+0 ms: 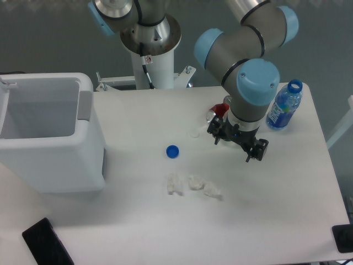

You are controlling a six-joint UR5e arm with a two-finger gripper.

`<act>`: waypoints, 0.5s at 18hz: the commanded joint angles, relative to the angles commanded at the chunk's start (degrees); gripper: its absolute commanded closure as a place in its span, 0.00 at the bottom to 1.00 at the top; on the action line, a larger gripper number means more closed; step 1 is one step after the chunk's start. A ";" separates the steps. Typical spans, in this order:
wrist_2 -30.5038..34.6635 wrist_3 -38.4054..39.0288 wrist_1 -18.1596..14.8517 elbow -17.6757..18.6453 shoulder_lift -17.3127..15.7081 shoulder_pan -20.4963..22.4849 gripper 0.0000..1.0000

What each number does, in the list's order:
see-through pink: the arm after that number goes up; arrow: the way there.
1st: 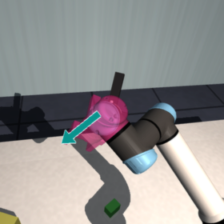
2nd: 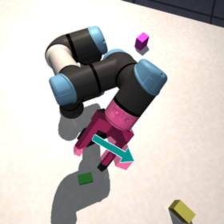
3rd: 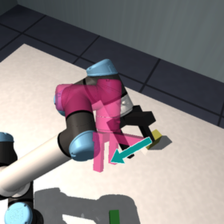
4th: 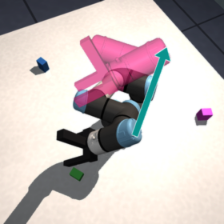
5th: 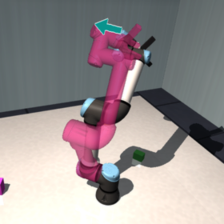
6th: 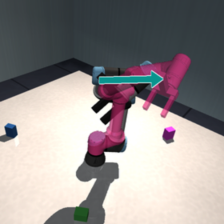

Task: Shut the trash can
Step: 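Raise the gripper and move it toward the open trash can lid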

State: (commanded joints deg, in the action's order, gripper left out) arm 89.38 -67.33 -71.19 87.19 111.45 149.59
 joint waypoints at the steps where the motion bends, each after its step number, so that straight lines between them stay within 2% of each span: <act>1: 0.09 0.00 0.00 0.17 0.09 -0.09 0.00; 9: -0.35 0.88 0.26 1.40 -0.61 -0.26 0.00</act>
State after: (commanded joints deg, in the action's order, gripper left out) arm 89.03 -66.45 -70.93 88.59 110.83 149.33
